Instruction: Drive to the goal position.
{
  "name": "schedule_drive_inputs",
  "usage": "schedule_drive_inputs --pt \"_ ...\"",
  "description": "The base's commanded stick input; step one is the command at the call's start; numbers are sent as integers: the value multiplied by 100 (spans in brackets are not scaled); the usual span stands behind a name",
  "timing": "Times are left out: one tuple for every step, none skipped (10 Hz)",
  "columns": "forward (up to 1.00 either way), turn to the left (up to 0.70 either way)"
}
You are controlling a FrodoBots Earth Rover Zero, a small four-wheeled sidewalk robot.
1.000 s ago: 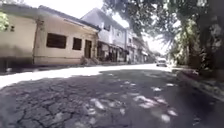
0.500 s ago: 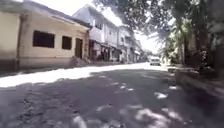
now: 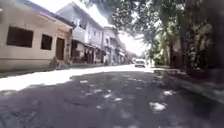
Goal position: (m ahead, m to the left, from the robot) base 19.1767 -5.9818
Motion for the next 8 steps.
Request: schedule_drive_inputs --pt "100 -27" --pt "100 -34" --pt "100 -33" --pt "100 -2" --pt "100 0" --pt "100 0" --pt "100 0" --pt "100 -5"
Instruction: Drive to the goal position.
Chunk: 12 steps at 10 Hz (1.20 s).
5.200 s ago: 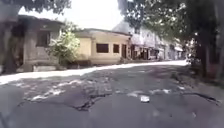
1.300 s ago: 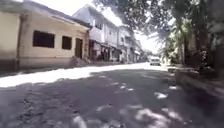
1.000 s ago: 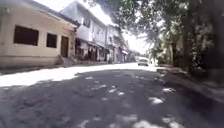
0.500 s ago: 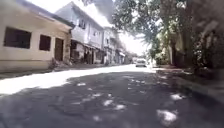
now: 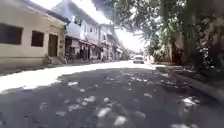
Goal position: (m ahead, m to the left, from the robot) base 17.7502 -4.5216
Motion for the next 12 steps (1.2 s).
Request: schedule_drive_inputs --pt "100 -12" --pt "100 -19" --pt "100 -15" --pt "100 -3" --pt "100 -11" --pt "100 -23" --pt "100 -31" --pt "100 -14" --pt "100 -4" --pt "100 -14" --pt "100 -25" --pt "100 -27"
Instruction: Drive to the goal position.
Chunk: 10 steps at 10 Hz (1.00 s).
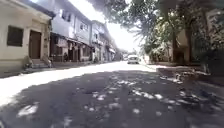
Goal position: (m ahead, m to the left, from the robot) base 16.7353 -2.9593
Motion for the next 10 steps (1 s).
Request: schedule_drive_inputs --pt "100 -20" --pt "100 -13" --pt "100 -27" --pt "100 -39" --pt "100 -37" --pt "100 -30" --pt "100 -14" --pt "100 -8" --pt "100 -11" --pt "100 -13"
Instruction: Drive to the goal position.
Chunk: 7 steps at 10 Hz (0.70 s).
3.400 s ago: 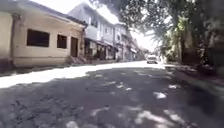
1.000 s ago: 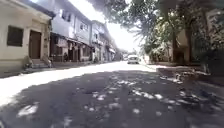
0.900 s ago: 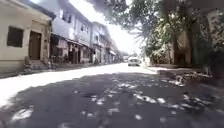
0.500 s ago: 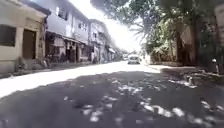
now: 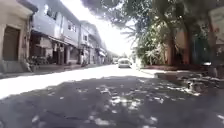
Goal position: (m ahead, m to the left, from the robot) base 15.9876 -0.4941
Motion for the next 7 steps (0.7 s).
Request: schedule_drive_inputs --pt "100 -15" --pt "100 -10" --pt "100 -4" --pt "100 0" --pt "100 0" --pt "100 0" --pt "100 0"
